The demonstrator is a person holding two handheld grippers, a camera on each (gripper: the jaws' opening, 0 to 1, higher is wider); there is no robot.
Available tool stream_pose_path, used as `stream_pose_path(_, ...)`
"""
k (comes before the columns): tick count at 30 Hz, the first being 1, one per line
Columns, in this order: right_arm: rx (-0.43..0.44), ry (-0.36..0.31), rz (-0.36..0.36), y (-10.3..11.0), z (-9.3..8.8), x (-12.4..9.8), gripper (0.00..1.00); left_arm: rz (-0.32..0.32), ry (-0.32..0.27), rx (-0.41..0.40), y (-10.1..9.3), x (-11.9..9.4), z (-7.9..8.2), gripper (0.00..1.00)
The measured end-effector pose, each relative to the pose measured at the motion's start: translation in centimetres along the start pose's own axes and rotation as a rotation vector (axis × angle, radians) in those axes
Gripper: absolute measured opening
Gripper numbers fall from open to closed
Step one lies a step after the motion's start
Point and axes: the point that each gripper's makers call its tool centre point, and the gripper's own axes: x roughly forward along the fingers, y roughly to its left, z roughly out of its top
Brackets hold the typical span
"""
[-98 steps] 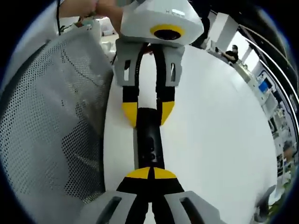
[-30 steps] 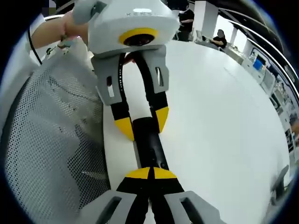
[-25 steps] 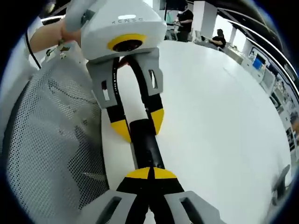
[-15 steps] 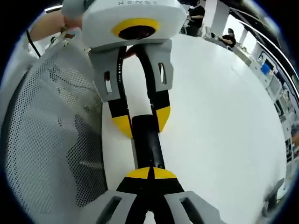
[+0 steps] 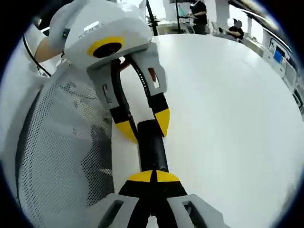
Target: Press the specified remote control buttons in sequence, fully releasing each button before pressing the next.
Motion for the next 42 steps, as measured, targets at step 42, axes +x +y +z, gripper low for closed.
stream_pose_path(42,0.233,-0.124,-0.088,-0.7,0.9,0.4,0.0,0.01,-0.03,-0.017,0.0,-0.1,-0.1,0.25)
